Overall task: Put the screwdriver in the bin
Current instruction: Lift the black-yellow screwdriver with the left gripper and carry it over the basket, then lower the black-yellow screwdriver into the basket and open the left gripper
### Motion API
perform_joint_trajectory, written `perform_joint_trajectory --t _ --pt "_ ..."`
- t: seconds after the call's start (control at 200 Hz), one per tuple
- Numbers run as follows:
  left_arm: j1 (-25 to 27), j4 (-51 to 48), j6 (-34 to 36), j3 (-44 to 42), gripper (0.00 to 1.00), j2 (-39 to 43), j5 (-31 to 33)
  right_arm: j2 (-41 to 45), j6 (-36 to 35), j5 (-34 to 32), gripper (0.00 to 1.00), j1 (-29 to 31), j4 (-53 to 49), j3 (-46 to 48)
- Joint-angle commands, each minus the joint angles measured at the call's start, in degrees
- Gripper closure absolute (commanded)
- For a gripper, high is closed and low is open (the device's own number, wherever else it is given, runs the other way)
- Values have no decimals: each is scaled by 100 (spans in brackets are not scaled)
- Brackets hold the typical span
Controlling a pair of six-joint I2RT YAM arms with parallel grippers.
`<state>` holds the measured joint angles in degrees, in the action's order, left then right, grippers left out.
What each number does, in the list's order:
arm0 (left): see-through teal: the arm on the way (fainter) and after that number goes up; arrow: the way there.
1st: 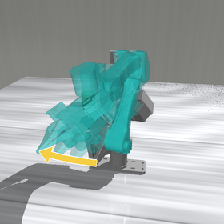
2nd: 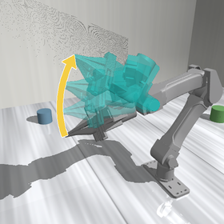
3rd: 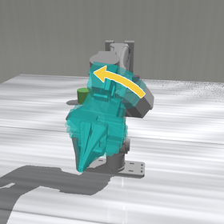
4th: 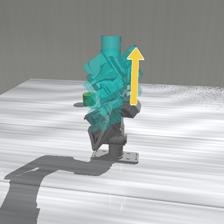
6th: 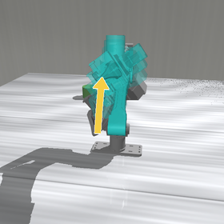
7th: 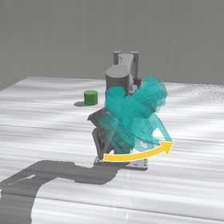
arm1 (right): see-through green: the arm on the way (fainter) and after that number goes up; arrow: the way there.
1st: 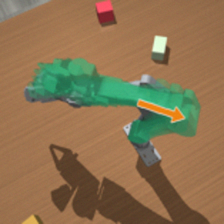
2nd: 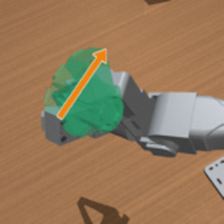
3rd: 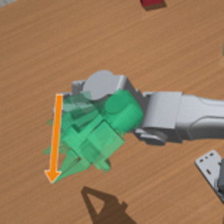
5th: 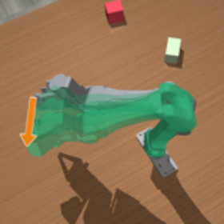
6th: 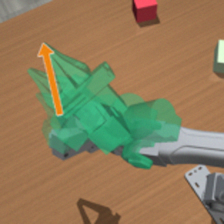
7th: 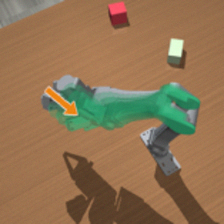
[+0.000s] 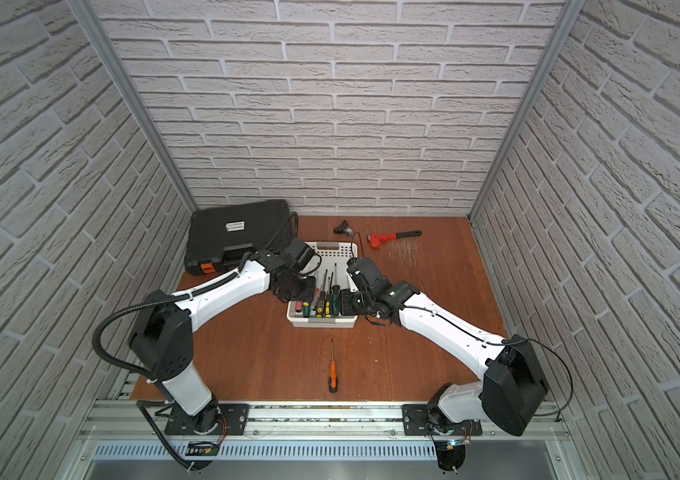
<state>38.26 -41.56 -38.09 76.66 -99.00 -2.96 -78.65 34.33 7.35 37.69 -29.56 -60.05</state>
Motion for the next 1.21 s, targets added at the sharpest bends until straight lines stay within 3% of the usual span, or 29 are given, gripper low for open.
perform_joint_trajectory --t 0.0,0.47,0.625,0.835,1.2 --pt "-23 457 -107 -174 91 -121 -81 -27 -161 -65 66 28 2 -253" --pt "-20 884 -401 -668 90 -435 -80 -108 -207 12 65 45 -119 -394" --pt "5 948 -474 -707 84 -476 -128 -69 -180 11 65 75 -137 -428" --pt "71 922 -541 -727 65 -293 -81 -10 -159 -35 65 111 -155 -377" --pt "33 655 -470 -601 63 425 130 122 -124 -211 65 270 -239 -466"
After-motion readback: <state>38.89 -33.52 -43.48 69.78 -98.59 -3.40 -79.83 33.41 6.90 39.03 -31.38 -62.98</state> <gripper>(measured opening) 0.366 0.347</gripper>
